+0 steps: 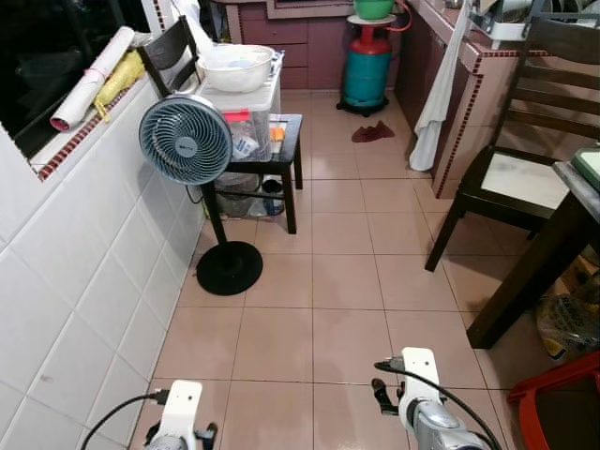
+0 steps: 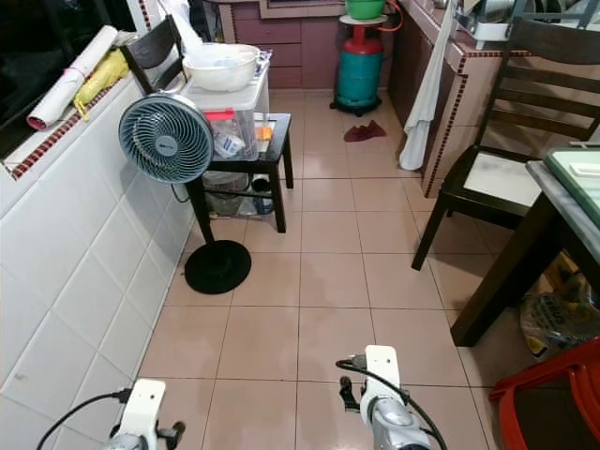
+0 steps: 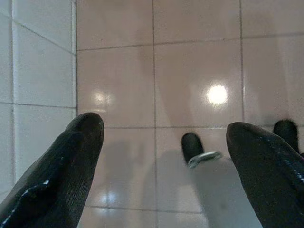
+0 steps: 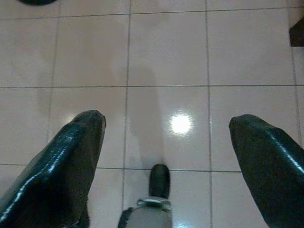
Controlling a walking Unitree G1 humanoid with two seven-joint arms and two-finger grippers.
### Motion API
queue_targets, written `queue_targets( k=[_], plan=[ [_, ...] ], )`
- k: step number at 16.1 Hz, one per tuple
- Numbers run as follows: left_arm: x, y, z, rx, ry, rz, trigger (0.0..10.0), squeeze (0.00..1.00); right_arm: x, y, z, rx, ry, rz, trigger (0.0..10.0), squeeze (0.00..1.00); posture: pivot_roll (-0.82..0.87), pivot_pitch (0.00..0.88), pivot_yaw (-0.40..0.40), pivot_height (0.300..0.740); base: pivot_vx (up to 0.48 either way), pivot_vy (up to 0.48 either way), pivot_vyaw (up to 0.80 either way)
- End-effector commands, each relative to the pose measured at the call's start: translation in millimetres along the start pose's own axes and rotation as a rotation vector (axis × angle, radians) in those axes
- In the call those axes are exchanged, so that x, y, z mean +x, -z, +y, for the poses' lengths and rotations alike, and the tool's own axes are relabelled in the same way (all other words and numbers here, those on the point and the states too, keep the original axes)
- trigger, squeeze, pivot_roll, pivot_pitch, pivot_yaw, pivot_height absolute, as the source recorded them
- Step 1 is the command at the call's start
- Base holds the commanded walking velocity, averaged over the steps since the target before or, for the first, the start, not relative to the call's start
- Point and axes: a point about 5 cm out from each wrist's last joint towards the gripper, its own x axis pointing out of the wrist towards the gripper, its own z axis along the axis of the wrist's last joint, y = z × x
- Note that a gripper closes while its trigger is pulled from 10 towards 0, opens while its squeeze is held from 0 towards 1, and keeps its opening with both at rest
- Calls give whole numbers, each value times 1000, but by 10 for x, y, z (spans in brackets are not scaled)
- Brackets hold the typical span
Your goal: Setting the table
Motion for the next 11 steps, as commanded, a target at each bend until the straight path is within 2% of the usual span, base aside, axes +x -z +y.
queue_targets(
  k=[1,2,4,6,7,9,11],
  plan=[
    [25,-193,-26,-20,-22,-63,10000,0,8,-38,71,22,-25,-25,10000,0,-58,9,51,740,0,0,0],
    [32,-272,-33,-31,-32,-91,10000,0,18,-90,111,28,-28,-40,10000,0,-62,10,52,740,0,0,0],
    [32,-379,66,-39,-55,-129,10000,0,36,-208,157,31,-34,-73,10000,0,-66,9,54,740,0,0,0],
    [26,-410,147,-35,-61,-141,10000,0,56,-387,220,19,-45,-114,10000,0,-69,6,55,740,0,0,0],
    [26,-418,154,-34,-62,-143,10000,0,58,-409,225,12,-46,-122,10000,0,-69,5,56,740,0,0,0],
    [29,-391,141,-15,-66,-121,10000,0,56,-399,220,7,-43,-121,10000,0,-68,4,56,740,0,0,0],
    [20,-215,102,18,-61,-63,10000,0,41,-236,165,-6,-21,-72,10000,0,-68,5,56,740,0,0,0]
  ],
)
